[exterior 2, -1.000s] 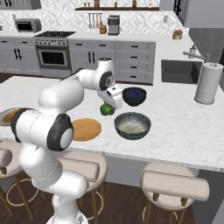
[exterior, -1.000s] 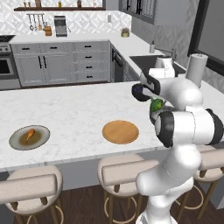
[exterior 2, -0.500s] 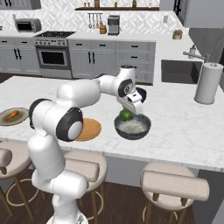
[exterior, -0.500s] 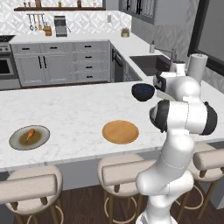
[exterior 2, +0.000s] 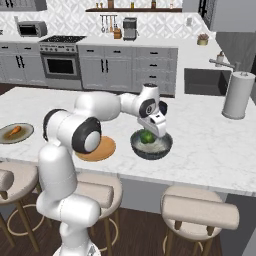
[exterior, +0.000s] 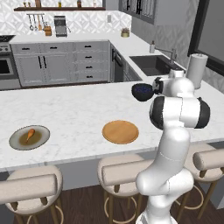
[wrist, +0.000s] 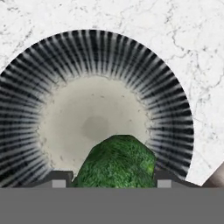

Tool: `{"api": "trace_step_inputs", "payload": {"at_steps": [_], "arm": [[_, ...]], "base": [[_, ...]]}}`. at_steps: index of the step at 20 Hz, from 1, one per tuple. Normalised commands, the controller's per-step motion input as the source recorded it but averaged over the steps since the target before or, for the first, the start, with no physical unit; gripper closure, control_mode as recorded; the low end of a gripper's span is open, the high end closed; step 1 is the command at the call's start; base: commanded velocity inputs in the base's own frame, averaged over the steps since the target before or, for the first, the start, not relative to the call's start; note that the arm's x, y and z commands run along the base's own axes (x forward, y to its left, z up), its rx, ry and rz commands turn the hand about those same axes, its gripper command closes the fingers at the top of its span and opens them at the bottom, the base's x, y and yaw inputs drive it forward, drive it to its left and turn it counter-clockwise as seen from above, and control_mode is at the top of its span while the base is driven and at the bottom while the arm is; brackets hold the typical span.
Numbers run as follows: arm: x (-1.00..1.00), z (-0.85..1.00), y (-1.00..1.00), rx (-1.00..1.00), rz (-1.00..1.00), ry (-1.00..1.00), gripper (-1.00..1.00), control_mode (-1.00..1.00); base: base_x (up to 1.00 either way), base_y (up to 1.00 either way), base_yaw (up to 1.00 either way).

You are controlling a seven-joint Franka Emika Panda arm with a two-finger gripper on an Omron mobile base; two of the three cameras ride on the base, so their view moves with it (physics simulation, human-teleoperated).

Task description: Pick the chicken drumstick and broccoli from their plates and place them in the bowl. Then put the bowl in the fridge.

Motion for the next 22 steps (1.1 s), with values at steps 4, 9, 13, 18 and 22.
{"api": "trace_step_inputs", "payload": {"at_steps": [4, 9, 13, 18, 22], "arm": [[0.18, -0.3, -0.03, 0.0, 0.0, -0.02, 1.0, -1.0], [0.0, -0.18, 0.0, 0.0, 0.0, 0.01, -1.0, -1.0], [0.0, 0.05, -0.06, 0.0, 0.0, 0.0, -1.0, -1.0], [0.0, 0.22, 0.0, 0.0, 0.01, 0.0, -1.0, -1.0], [0.0, 0.51, 0.3, -0.08, 0.2, 0.0, -1.0, -1.0]], "base": [[0.0, 0.0, 0.0], [0.0, 0.0, 0.0], [0.0, 0.0, 0.0], [0.0, 0.0, 0.0], [0.0, 0.0, 0.0]]}}
